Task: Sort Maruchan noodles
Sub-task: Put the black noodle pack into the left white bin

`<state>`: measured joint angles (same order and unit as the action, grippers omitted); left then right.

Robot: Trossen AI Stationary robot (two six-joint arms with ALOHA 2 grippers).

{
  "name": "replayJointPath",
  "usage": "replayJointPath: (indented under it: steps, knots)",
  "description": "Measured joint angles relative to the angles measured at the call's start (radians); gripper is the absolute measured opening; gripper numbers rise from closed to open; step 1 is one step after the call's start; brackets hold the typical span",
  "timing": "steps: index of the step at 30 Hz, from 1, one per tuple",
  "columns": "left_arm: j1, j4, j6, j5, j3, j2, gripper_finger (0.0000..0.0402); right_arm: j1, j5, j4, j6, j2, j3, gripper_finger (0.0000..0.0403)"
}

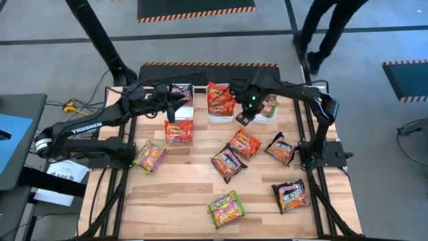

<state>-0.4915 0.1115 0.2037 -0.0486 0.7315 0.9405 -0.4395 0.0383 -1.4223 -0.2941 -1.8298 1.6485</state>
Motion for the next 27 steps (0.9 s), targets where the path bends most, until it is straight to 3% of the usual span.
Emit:
replayJointPath:
  steps: [9, 14, 27]
  knots:
    - [0.000, -0.114, -0.011, 0.000, 0.000, -0.063, 0.0121, 0.182, -0.015, -0.155, -0.058, -0.001, 0.000, 0.0175]
    - [0.000, -0.190, -0.025, -0.033, 0.000, -0.073, 0.0121, 0.266, -0.040, -0.147, -0.125, -0.001, -0.001, 0.0179]
    - [0.000, -0.213, -0.025, -0.133, 0.000, -0.073, 0.0121, 0.405, -0.033, -0.143, -0.309, 0.034, -0.019, 0.0239]
